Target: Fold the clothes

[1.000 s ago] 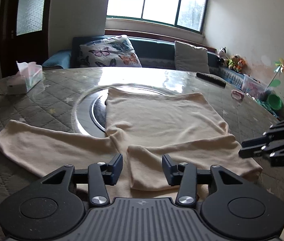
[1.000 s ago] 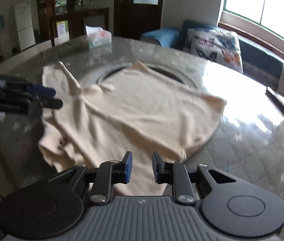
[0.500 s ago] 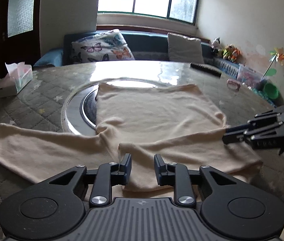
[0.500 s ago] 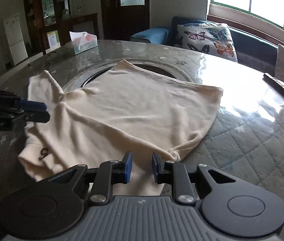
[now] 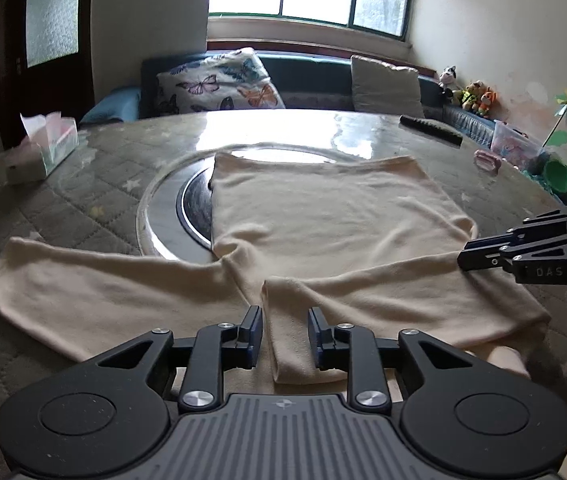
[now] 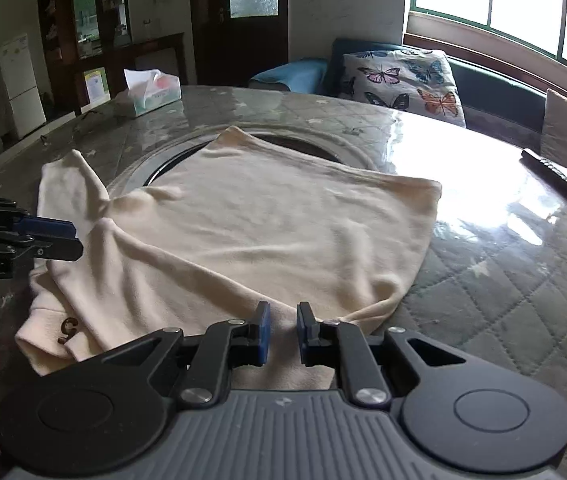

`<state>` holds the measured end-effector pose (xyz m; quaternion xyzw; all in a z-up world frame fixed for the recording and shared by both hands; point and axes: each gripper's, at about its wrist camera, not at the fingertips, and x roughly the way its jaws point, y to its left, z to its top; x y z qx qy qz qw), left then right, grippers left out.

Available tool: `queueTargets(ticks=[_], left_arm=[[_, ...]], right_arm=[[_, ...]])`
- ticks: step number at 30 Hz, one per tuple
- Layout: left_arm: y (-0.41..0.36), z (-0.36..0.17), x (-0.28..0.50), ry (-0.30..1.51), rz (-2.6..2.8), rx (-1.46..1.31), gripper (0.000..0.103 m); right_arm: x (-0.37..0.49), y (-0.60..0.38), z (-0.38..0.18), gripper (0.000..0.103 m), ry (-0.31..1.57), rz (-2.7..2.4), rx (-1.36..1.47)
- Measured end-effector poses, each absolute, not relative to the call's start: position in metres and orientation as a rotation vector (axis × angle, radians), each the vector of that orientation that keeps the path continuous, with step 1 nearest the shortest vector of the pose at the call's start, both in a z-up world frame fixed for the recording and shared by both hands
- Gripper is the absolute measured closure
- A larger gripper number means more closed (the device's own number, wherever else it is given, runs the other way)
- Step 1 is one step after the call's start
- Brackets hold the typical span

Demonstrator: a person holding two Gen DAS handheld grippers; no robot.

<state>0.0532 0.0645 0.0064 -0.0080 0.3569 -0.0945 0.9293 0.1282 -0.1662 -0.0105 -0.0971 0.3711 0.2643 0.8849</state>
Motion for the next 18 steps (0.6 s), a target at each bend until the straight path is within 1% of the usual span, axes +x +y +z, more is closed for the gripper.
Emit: queueTargets(ticks=[1,2,3,5,8,14,15,18], left_arm=[[0.066,0.006,0.053,0.732,-0.195,-0.019,0.082],[0.067,0.006,0.052,0.73,-0.197,-0.02,0.091],[0.068,0.006,0.05,0.728,-0.199,-0.021,0.096],[0.071,0.009,0.047,0.721,-0.197,-0.025,0.1],[0.073,0.011,0.044,0.711,-0.201,-0.018,0.101],[0.079,0.012,0.043,0.719,-0.196,-0.04,0.1],[0.081,0.013,0.043,0.715,-0.188,-0.041,0.098],[0.092,0.015,0.042,0.707,-0.151,-0.053,0.098]], right_arm=[[0.129,-0.167,-0.011,0.091,0.775,0.547,-0.195],[0.13,-0.168,-0.012,0.091,0.776,0.544,-0.188],[0.131,-0.169,-0.012,0.091,0.778,0.542,-0.18],[0.13,-0.167,-0.011,0.09,0.775,0.541,-0.187],[0.127,-0.159,-0.007,0.087,0.759,0.56,-0.21],[0.118,-0.124,-0.009,0.087,0.76,0.673,-0.251],[0.117,-0.119,-0.01,0.087,0.761,0.688,-0.259],[0.111,-0.098,-0.013,0.087,0.752,0.736,-0.288]])
